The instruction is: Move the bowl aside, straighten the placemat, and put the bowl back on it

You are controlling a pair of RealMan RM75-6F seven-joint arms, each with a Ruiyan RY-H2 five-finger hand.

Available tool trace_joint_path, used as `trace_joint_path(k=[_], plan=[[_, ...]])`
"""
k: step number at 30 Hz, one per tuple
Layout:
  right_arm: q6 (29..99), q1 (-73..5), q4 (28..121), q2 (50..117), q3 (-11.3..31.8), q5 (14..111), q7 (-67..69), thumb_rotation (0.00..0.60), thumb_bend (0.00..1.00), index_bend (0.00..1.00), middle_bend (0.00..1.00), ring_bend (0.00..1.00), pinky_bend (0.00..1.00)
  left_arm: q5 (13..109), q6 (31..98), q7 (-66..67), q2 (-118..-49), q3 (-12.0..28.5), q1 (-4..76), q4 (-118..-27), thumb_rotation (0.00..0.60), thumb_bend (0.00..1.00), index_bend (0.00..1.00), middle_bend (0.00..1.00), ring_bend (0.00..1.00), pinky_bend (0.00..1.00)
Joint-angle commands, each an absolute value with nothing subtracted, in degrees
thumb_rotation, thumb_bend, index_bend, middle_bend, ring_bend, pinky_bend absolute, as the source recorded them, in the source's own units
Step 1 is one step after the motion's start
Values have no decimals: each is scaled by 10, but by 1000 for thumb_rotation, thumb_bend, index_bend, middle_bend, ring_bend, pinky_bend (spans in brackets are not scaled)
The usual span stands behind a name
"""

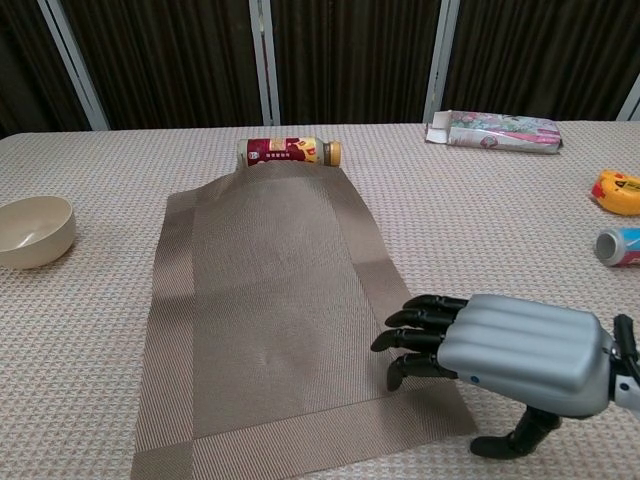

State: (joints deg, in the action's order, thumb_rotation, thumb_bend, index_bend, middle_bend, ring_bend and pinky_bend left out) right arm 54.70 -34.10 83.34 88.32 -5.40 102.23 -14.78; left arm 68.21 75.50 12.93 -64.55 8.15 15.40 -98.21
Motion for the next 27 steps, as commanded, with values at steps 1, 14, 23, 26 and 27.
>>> trace_joint_path(k=[1,14,23,26,27], plan=[[548,-342,824,891,-52,1018,-144,600,173,251,77,0,0,682,755,129,-645,81,154,-982,600,92,0,0,0,0],[555,-351,791,924,-36,1005,-138,600,233,254,85,0,0,684,754,123,-642,81,153,-981,600,93,0,0,0,0],[567,-354,802,921,-32,1001,-128,600,381,422,94,0,0,684,751,122,-643,81,154,-980,600,92,0,0,0,0],[569,-353,803,920,-34,997,-122,600,446,568,107,0,0,684,751,122,-643,81,154,-981,600,93,0,0,0,0],[569,-353,803,920,-35,995,-120,600,456,602,113,0,0,685,751,122,-643,80,154,-981,600,94,0,0,0,0]])
